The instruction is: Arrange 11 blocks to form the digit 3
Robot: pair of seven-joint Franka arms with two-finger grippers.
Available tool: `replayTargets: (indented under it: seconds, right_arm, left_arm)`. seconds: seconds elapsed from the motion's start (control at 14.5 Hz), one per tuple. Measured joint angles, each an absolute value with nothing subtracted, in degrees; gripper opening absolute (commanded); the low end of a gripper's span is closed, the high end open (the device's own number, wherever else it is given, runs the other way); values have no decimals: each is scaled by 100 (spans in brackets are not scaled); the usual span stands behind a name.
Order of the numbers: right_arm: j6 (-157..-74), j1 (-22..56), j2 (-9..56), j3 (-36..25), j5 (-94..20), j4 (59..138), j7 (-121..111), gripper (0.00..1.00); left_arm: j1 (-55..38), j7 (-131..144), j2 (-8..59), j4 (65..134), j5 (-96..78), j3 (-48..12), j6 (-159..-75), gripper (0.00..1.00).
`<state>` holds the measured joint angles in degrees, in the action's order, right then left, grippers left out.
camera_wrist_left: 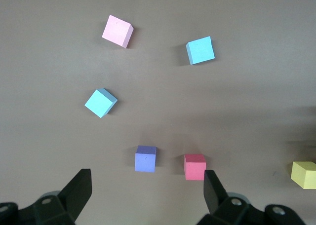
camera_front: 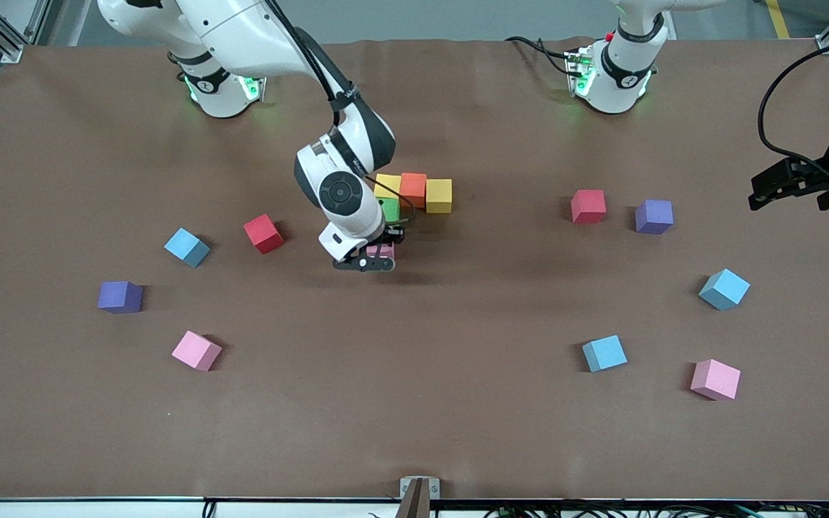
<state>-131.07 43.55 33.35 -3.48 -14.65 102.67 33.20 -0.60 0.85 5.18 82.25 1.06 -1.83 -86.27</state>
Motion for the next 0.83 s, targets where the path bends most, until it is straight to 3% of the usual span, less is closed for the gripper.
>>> replayTargets:
  seconds: [0.83]
  right_arm:
    - [-13244,4353,3336,-343,-1474,10272,3318,45]
  left_arm:
    - [-153,85,692,8225,106,-200,-8958,100]
